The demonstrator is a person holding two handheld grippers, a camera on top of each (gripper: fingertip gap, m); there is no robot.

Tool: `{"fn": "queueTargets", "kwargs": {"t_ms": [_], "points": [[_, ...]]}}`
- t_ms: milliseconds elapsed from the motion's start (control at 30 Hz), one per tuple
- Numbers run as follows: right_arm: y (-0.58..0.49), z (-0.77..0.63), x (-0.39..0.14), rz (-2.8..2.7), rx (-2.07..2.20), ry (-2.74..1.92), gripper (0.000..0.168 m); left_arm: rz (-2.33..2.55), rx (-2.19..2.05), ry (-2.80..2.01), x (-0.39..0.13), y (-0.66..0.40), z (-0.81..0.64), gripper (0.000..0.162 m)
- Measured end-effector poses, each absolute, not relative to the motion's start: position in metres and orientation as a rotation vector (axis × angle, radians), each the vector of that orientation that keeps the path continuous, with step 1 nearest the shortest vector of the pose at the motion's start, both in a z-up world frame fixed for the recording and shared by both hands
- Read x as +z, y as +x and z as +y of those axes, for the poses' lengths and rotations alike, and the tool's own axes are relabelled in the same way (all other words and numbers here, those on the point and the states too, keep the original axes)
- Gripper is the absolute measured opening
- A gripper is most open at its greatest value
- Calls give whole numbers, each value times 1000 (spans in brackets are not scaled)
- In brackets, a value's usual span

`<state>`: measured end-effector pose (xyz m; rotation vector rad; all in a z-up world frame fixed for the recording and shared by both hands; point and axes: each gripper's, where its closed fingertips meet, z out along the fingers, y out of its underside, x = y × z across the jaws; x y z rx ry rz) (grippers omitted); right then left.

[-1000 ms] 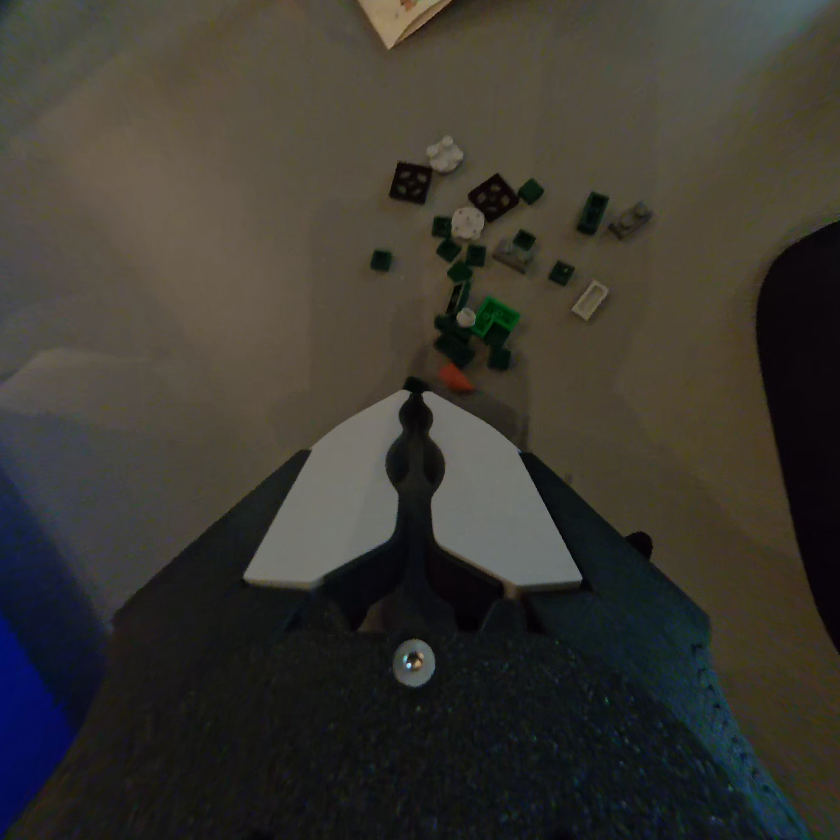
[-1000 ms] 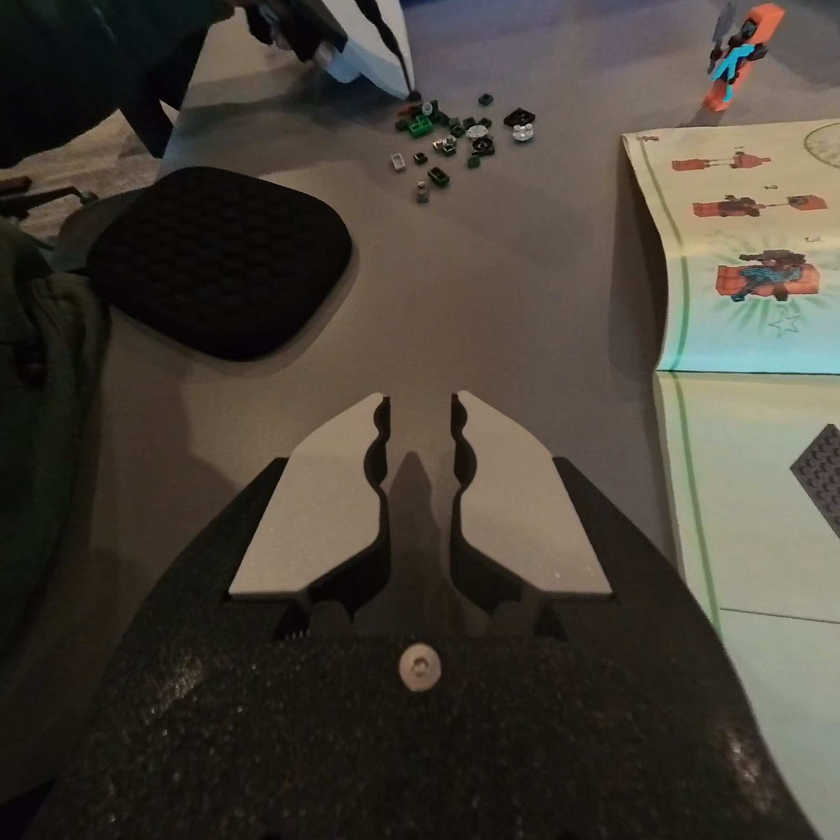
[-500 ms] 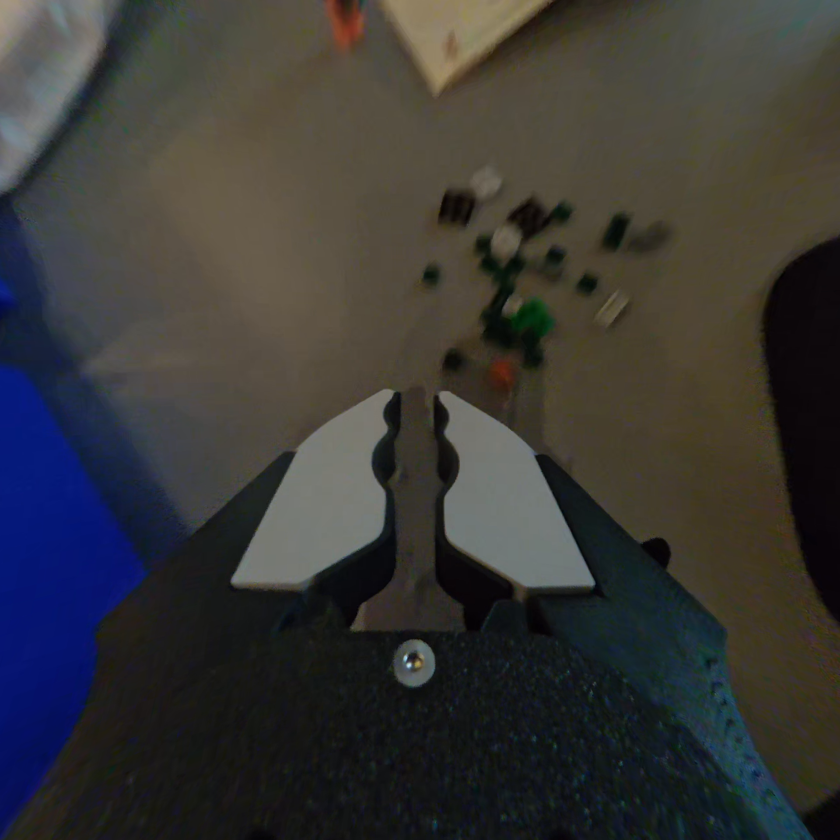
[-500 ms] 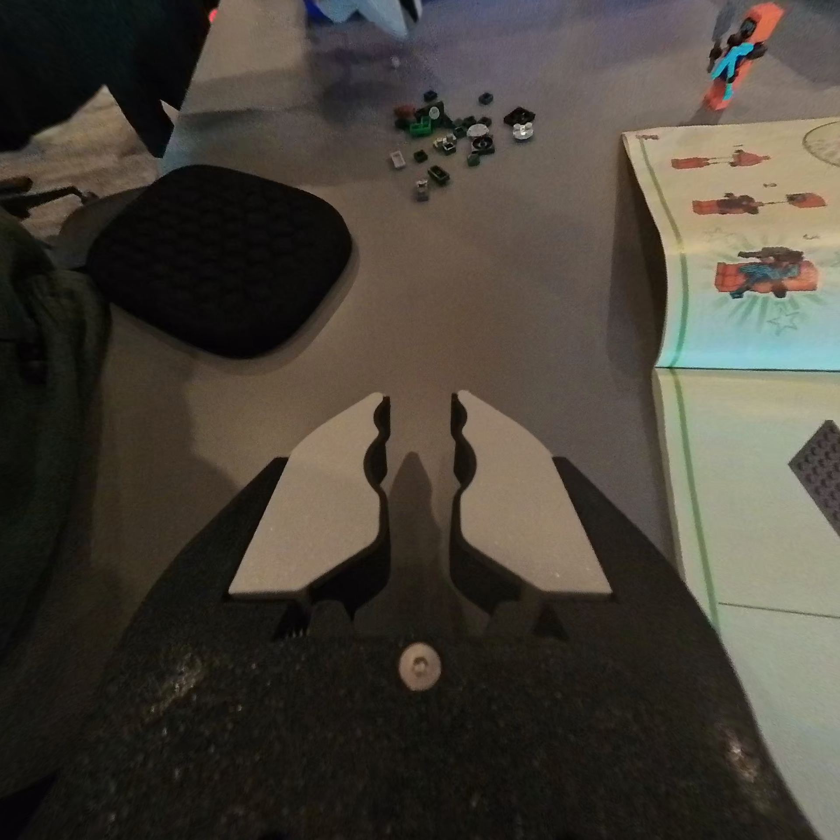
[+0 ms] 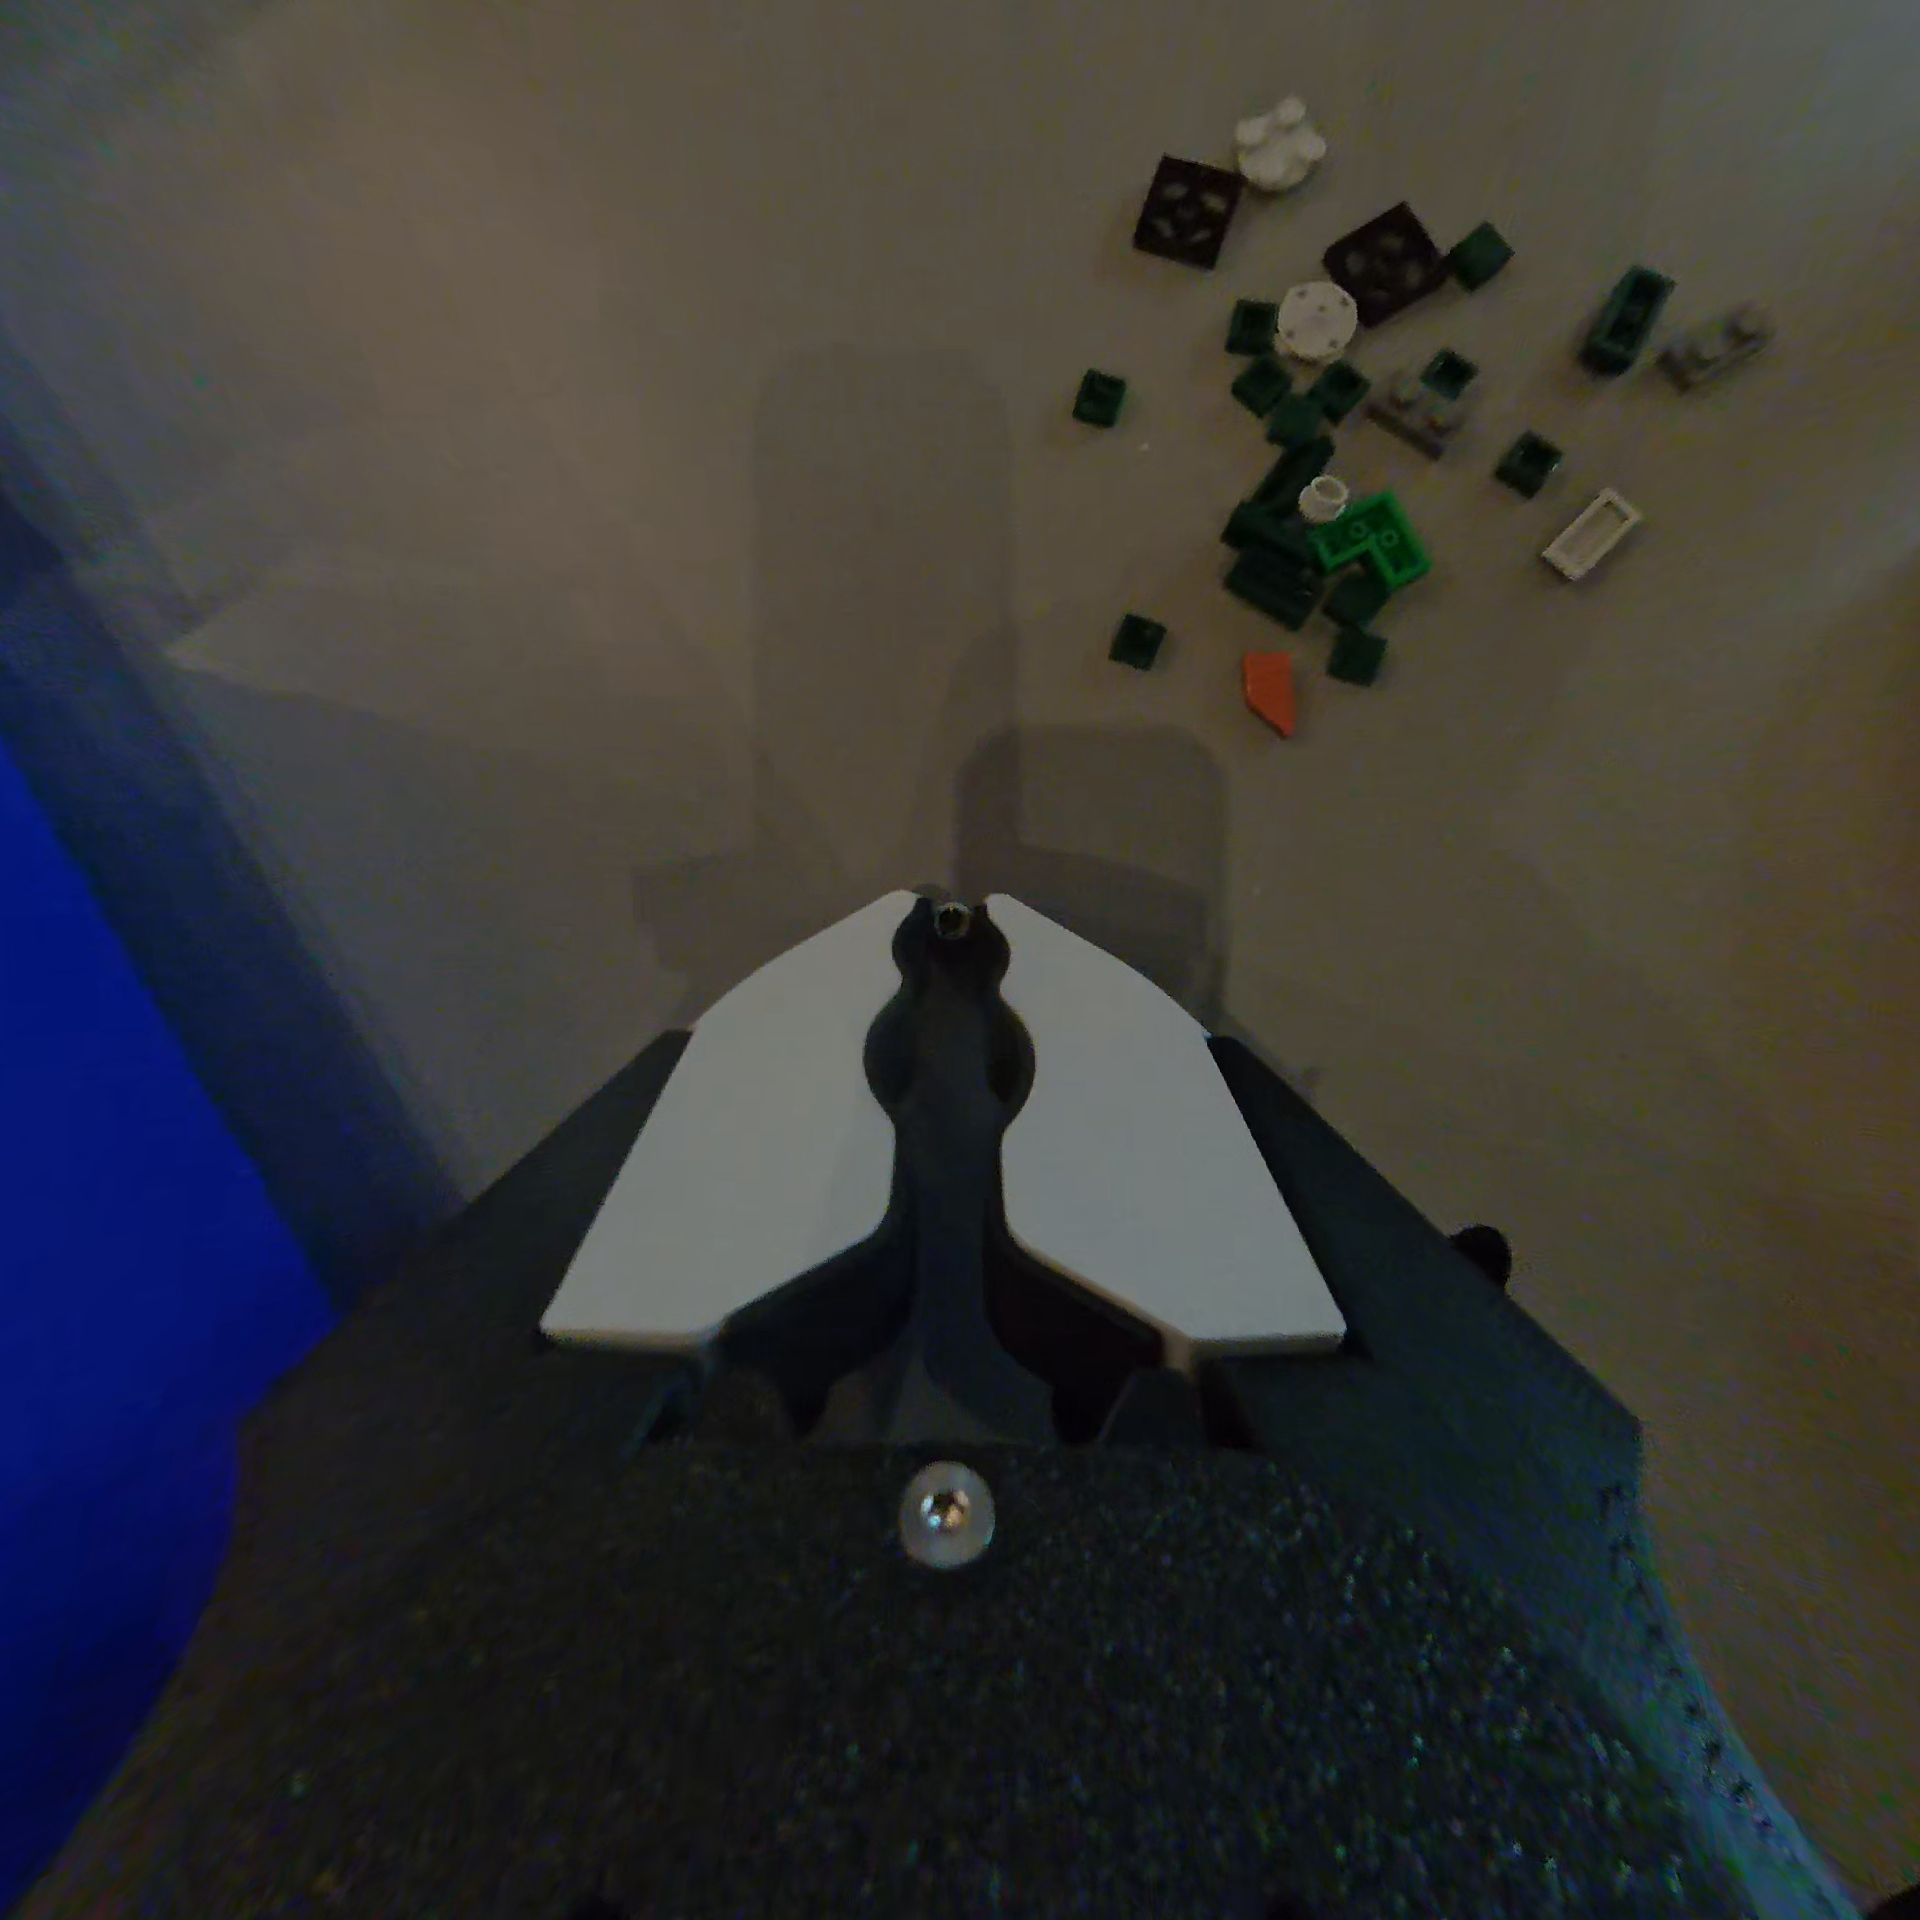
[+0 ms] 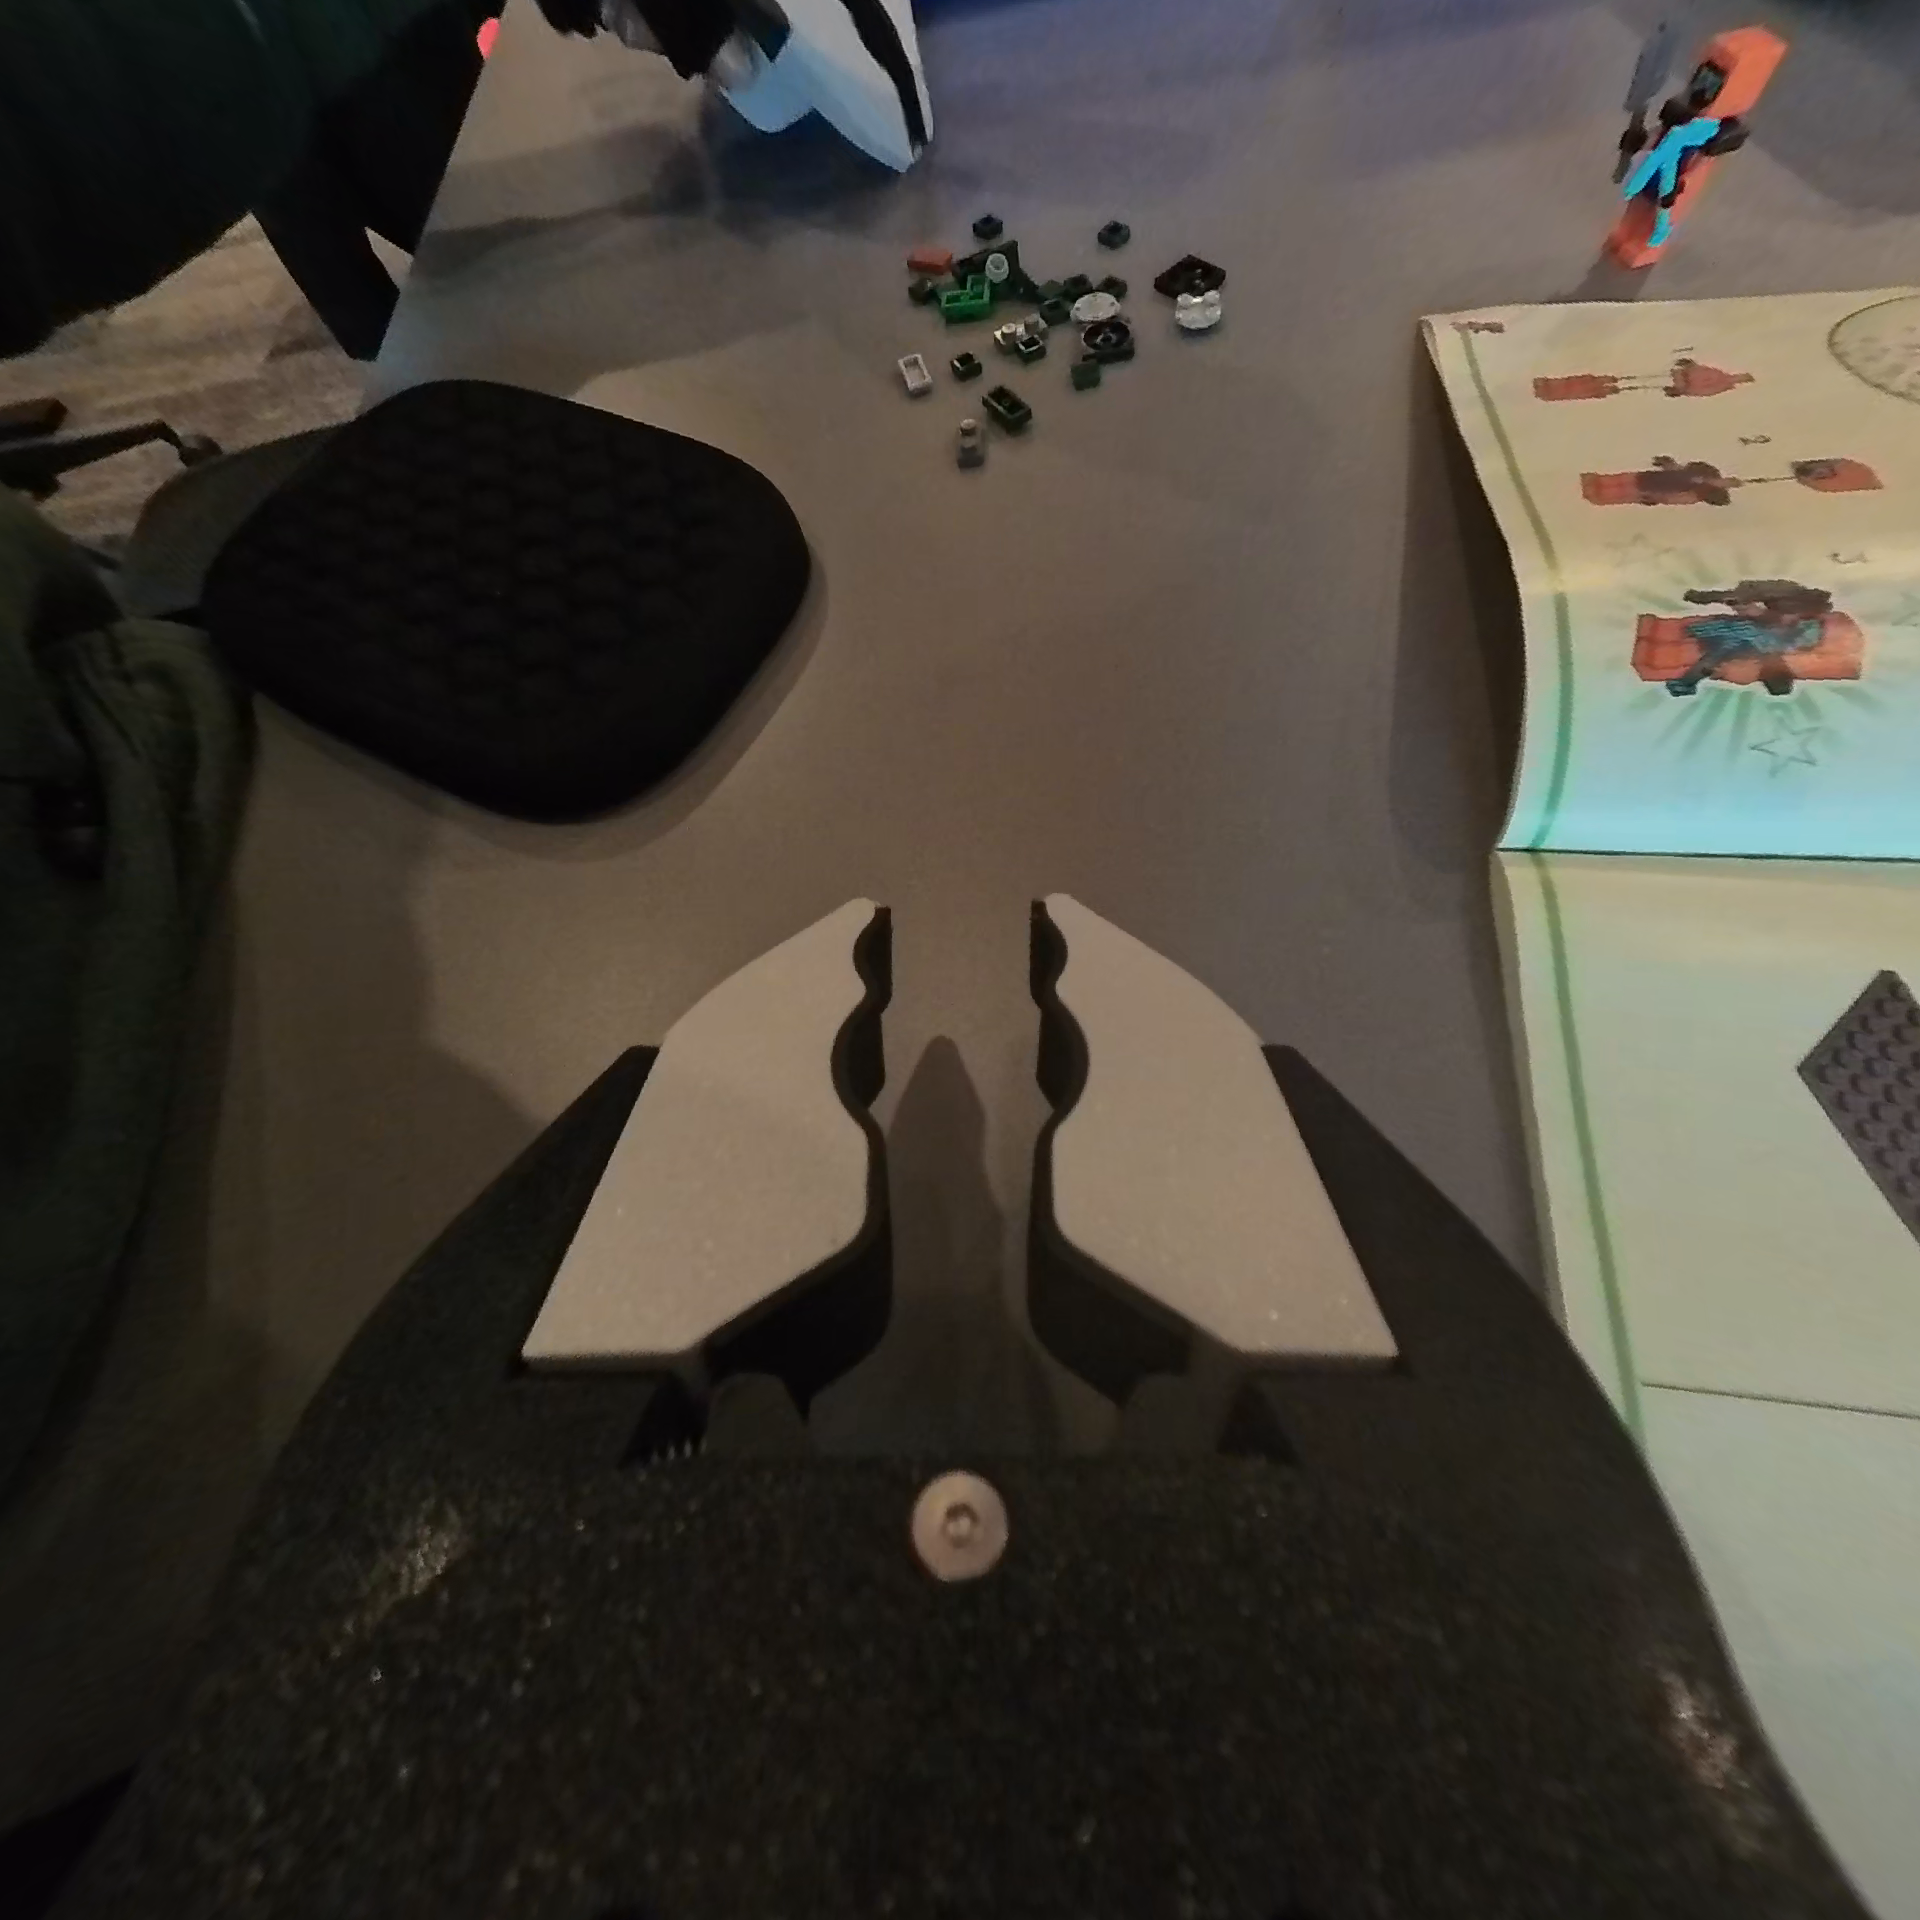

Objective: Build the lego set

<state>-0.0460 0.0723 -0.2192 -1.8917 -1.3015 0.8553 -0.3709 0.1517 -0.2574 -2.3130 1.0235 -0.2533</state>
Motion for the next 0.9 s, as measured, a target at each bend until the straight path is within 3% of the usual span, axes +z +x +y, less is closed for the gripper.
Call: {"fn": "queueTargets", "kwargs": {"t_ms": [367, 900], "points": [[-46, 72, -220, -1307, 850, -1892, 25, 1167, -352, -2158, -236, -291, 173, 7], [-44, 69, -220, -1311, 853, -1890, 25, 1195, -413, -2137, -230, -274, 166, 15]]}}
